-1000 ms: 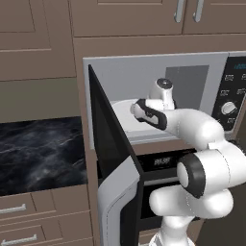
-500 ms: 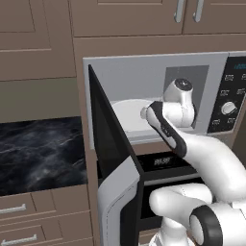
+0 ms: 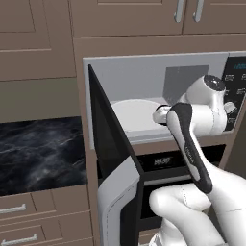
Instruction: Pick the cup of tea, navigate to the dining table, and place it on the saucer.
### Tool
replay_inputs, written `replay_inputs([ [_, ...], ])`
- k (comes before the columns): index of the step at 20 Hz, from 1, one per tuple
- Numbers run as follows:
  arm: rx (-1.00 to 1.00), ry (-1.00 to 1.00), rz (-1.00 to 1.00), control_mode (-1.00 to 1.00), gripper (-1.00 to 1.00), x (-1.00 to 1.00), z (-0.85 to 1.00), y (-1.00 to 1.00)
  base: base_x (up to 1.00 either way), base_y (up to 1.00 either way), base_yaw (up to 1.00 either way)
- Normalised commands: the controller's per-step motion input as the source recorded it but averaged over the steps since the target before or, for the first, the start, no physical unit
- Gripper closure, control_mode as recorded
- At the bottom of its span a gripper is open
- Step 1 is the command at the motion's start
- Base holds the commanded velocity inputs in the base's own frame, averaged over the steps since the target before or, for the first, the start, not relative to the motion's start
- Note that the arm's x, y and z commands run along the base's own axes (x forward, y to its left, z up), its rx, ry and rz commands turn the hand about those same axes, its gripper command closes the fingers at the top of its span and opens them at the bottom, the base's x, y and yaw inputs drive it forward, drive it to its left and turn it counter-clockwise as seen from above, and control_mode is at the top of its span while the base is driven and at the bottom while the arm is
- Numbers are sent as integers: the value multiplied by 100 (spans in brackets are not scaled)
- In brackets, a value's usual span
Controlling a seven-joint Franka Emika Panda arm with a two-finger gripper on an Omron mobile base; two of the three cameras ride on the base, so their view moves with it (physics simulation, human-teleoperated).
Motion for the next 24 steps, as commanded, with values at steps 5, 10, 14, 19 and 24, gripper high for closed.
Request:
replay_inputs([
  [5, 0, 1, 8, -100, 100, -94, 39, 0, 0, 0, 0],
  [10, 0, 0, 0, -100, 100, -74, 21, 0, 0, 0, 0],
  [14, 0, 0, 0, -100, 100, -16, 0, 0, 0, 0, 0],
  [19, 0, 0, 0, -100, 100, 0, 0, 0, 0, 0, 0],
  [24, 0, 0, 0, 100, 100, -7, 0, 0, -50, 0, 0],
])
